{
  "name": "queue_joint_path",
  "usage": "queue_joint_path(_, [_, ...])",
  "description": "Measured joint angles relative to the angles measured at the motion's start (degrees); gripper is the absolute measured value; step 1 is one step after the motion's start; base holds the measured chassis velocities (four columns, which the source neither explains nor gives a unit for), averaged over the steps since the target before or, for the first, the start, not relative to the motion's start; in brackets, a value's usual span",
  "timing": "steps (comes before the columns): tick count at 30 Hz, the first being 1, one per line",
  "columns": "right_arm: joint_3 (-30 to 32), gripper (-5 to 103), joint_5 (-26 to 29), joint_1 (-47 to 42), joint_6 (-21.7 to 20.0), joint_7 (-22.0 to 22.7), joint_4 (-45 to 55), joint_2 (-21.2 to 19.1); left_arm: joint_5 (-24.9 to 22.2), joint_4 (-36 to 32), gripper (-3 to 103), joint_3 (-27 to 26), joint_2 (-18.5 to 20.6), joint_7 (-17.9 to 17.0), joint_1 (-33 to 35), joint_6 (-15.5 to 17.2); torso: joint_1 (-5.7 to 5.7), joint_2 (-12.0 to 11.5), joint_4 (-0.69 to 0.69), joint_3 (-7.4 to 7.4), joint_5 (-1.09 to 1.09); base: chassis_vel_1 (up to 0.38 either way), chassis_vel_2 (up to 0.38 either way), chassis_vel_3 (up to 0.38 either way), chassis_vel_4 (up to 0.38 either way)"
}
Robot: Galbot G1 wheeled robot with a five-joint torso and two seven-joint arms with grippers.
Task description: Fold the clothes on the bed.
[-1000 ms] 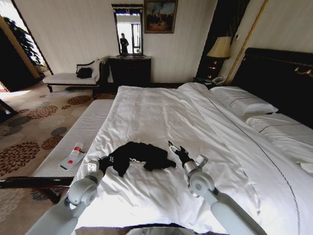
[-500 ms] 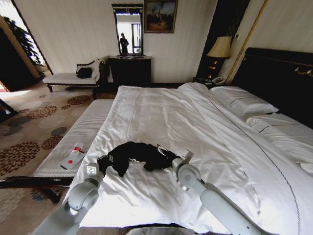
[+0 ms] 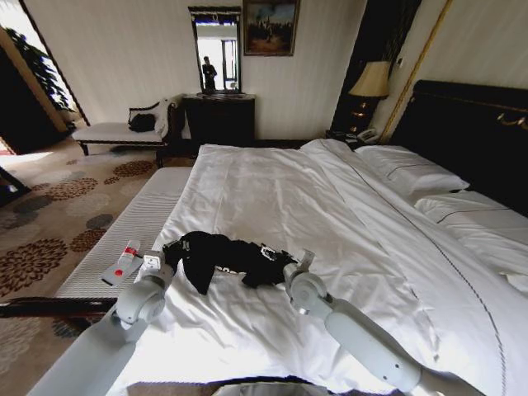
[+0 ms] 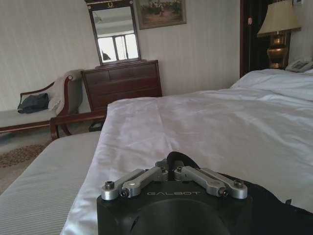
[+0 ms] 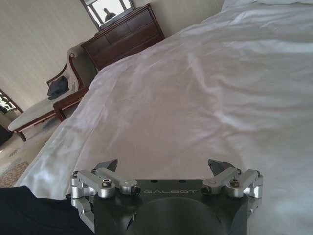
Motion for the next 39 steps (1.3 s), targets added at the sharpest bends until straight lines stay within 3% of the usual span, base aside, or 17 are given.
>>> queue_joint_path(7, [-1.01, 100, 2.69, -1.17, 0.82, 0.19, 3.99, -0.24, -0.95, 0.23, 0, 3.98, 0.9, 0.15, -3.77, 0.45, -0.01, 0.0, 0.02, -0.01, -0.03, 0.0, 0.0, 0.0, 0.0])
queue_joint_path(16, [-4.34, 100, 2.76, 1.03, 0.41, 0.78, 1.14, 2.43, -2.29, -1.93, 0, 0.61, 1.25, 0.39, -1.7, 1.33, -0.01, 0.0, 0.01, -0.01, -0.01, 0.0, 0.0, 0.0, 0.0])
queue_joint_path(19, [-5.17, 100, 2.71, 2.0, 0.37, 0.77, -0.05, 3.66, -0.35, 0.13, 0, -1.1, 2.59, 0.72, 0.42, 1.23, -0.01, 0.0, 0.02, -0.01, -0.01, 0.0, 0.0, 0.0, 0.0])
queue_joint_path(22, [-6.69, 100, 2.59, 4.24, 0.34, 0.77, -1.64, 6.05, 3.51, 4.79, 0, -2.43, 4.75, 1.52, 2.59, -1.21, -0.02, 0.0, 0.04, -0.01, -0.04, 0.0, 0.0, 0.0, 0.0])
queue_joint_path(26, [-8.0, 100, 2.18, 5.73, 0.34, 0.76, -2.6, 7.71, 4.67, 8.15, 0, -2.37, 6.62, 1.71, 2.54, -3.03, -0.02, 0.01, 0.02, -0.01, -0.02, 0.0, 0.0, 0.0, 0.0])
queue_joint_path(33, [-9.1, 100, -0.19, 5.25, 0.32, 0.42, -3.66, 9.87, 6.14, 13.39, 0, 4.41, 10.06, 2.0, 3.97, -5.56, -0.02, 0.01, 0.0, -0.01, -0.02, 0.0, 0.0, 0.0, 0.0])
queue_joint_path(36, [-9.11, 100, -2.42, 3.53, 0.32, 0.27, -4.27, 11.56, 10.32, 15.65, 0, 8.71, 11.16, 2.11, 7.34, -8.14, -0.02, 0.01, 0.03, -0.01, -0.03, 0.0, 0.0, 0.0, 0.0])
queue_joint_path(39, [-9.01, 100, -3.68, 2.23, 0.31, 0.19, -4.47, 12.29, 11.55, 16.23, 0, 10.1, 10.98, 2.09, 9.73, -8.77, -0.02, 0.01, 0.03, -0.01, -0.03, 0.0, 0.0, 0.0, 0.0])
